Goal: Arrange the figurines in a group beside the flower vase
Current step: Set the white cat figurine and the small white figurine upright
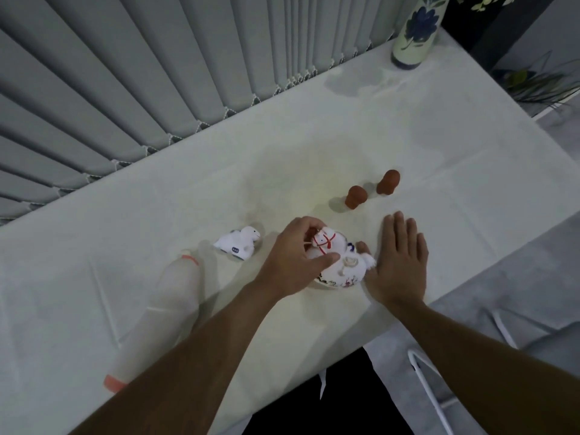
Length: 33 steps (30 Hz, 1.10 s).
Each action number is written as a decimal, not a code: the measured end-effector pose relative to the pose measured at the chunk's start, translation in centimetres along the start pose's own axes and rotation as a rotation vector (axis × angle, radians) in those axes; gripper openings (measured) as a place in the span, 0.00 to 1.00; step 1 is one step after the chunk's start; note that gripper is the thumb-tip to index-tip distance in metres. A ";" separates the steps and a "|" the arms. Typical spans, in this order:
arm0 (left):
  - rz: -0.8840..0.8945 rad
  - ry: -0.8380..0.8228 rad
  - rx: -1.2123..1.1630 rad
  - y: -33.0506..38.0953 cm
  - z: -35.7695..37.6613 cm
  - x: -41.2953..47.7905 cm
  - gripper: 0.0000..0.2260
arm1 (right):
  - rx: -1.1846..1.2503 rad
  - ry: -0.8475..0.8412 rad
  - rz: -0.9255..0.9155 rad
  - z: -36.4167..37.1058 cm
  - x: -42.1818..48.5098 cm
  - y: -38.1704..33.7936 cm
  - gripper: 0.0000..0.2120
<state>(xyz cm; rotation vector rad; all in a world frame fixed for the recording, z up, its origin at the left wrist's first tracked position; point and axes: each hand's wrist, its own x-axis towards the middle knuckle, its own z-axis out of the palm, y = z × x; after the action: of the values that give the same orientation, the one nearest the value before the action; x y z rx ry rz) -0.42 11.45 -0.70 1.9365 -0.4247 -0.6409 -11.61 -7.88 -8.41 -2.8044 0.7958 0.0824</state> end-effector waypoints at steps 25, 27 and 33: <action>0.116 -0.097 0.385 -1.1 -3.9 0.0 0.27 | 0.042 0.022 0.024 0.1 -0.6 -0.5 0.46; 0.105 -0.047 0.470 -1.3 -5.0 -0.3 0.29 | 0.058 0.014 0.035 0.0 -1.7 -1.2 0.51; 0.003 0.133 0.764 -1.9 -8.2 -0.5 0.36 | 0.110 -0.111 0.073 0.4 -6.5 -5.1 0.68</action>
<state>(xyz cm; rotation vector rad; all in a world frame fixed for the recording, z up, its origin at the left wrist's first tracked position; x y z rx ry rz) 4.19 18.38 0.57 2.6777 -0.6502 -0.3609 -14.45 -0.31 -7.01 -2.6426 0.8492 0.1979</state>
